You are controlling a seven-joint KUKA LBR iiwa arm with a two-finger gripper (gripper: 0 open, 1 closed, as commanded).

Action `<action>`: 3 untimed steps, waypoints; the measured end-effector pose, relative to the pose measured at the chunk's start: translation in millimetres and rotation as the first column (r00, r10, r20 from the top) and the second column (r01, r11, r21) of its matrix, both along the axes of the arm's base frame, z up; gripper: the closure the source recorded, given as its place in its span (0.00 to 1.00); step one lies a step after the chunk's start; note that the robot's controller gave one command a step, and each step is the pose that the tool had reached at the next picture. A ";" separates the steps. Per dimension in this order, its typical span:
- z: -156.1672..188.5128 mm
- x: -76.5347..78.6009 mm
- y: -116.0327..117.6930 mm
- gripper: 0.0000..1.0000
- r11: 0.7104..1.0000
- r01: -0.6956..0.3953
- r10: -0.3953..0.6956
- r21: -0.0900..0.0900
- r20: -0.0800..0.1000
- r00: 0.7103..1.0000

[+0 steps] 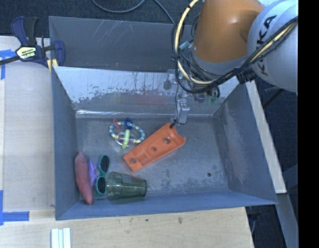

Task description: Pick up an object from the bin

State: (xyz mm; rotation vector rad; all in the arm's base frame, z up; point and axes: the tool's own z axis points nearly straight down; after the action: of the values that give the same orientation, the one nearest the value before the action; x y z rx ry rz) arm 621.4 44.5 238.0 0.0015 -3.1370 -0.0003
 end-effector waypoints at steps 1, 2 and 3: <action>5.3 1.3 -0.1 0.00 1.000 0.001 -0.001 0.000 0.009 1.000; -39.0 -16.8 -9.0 0.00 0.998 -0.055 0.055 0.000 0.013 0.998; -100.6 -42.5 7.4 0.00 0.968 -0.250 0.250 -0.002 0.013 0.968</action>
Offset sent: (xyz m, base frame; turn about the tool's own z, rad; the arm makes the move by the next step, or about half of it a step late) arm -0.0631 -0.0315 -0.1493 -0.1830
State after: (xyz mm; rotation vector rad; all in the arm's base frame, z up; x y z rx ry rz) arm 578.9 51.9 137.4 0.3985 -3.1247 0.0012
